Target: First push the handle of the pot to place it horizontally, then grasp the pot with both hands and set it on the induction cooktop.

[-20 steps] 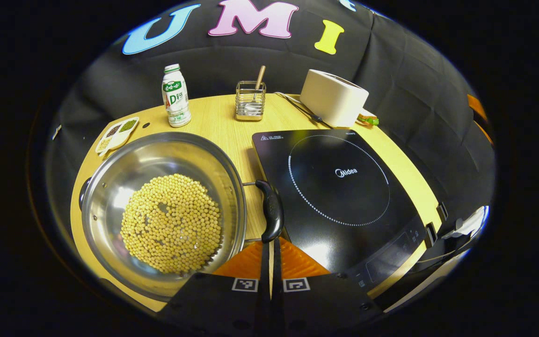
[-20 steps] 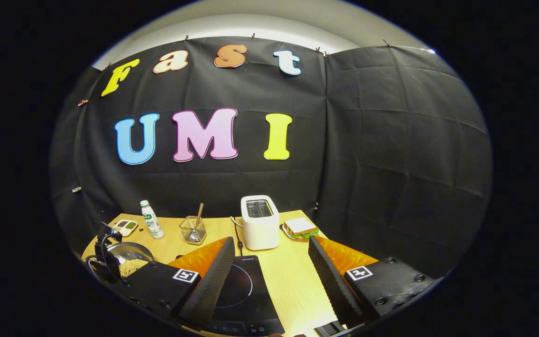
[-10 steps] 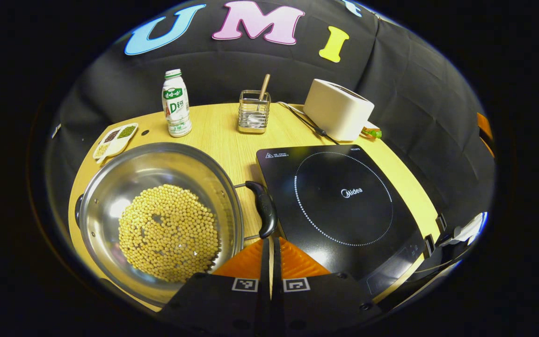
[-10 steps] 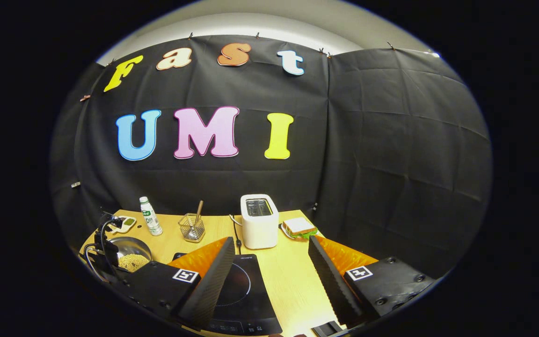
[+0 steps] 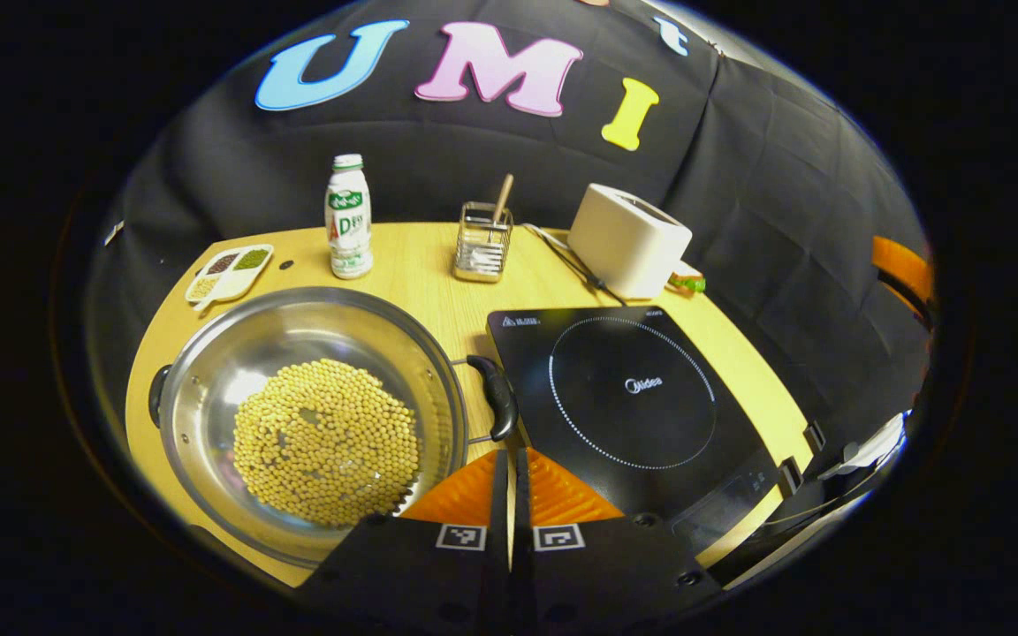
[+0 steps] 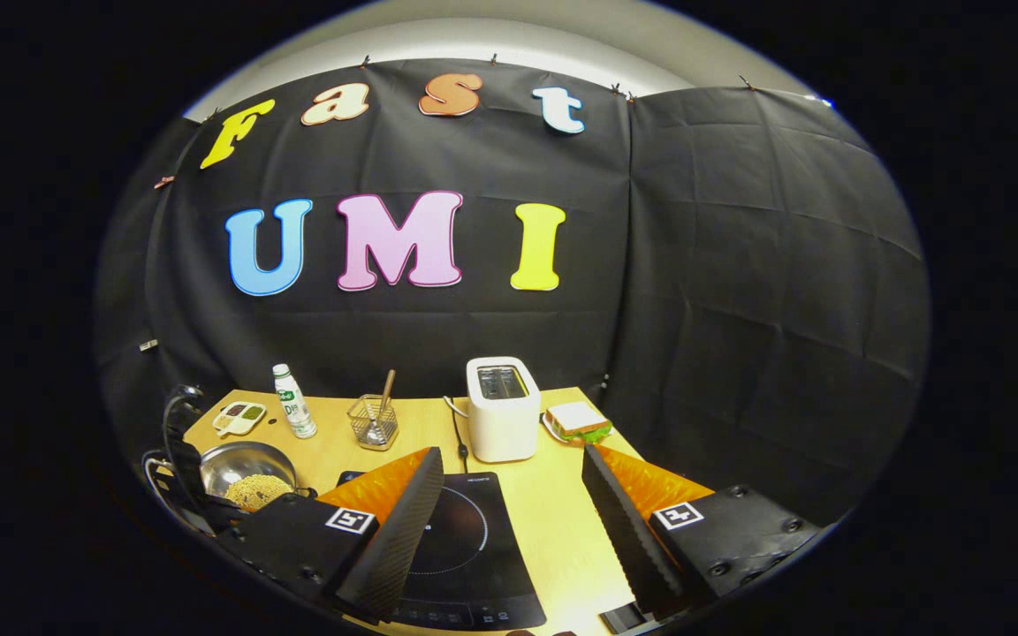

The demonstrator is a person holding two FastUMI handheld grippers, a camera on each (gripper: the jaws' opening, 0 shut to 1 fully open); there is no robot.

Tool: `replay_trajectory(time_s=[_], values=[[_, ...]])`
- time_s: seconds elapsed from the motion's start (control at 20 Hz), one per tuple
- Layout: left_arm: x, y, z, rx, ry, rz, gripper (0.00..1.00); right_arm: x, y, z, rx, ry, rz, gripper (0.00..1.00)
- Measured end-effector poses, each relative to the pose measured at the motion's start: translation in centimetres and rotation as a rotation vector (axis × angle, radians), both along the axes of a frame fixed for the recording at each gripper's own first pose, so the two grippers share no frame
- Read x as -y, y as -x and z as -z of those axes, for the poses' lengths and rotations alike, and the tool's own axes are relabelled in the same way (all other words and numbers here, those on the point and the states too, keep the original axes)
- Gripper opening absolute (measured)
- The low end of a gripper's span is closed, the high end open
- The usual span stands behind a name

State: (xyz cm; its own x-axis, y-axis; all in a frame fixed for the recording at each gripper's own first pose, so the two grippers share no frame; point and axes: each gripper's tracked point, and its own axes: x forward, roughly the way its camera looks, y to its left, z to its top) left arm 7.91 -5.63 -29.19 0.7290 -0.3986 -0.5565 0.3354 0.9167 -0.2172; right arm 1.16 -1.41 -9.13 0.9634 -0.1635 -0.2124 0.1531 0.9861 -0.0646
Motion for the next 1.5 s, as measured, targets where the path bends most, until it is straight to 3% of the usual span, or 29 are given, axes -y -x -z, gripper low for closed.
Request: replay_trajectory(time_s=[0.15, 0.35, 0.5, 0.7, 0.95, 1.5], values=[[-3.3, 0.3, -3.2, 0.070, 0.029, -0.063, 0.12, -3.0, -1.1, 1.5, -0.045, -0.007, -0.071, 0.98], [-8.2, 0.8, -7.2, 0.157, 0.084, -0.114, 0.46, -9.1, -2.6, 4.3, -0.130, -0.045, -0.194, 0.99], [-12.8, 1.4, -8.2, 0.193, 0.086, -0.163, 0.99, -13.7, -3.7, 6.6, -0.197, -0.069, -0.287, 0.99], [-18.8, 1.7, -7.3, 0.197, 0.033, -0.244, 0.95, -19.4, -4.9, 10.6, -0.325, -0.151, -0.378, 0.99], [-24.2, 0.9, -5.5, 0.192, -0.011, -0.278, 0.95, -24.7, -6.7, 15.7, -0.485, -0.345, -0.382, 0.99], [-28.4, -4.3, -1.4, 0.151, -0.017, -0.272, 0.95, -27.0, -10.1, 23.5, -0.601, -0.370, -0.351, 0.99]])
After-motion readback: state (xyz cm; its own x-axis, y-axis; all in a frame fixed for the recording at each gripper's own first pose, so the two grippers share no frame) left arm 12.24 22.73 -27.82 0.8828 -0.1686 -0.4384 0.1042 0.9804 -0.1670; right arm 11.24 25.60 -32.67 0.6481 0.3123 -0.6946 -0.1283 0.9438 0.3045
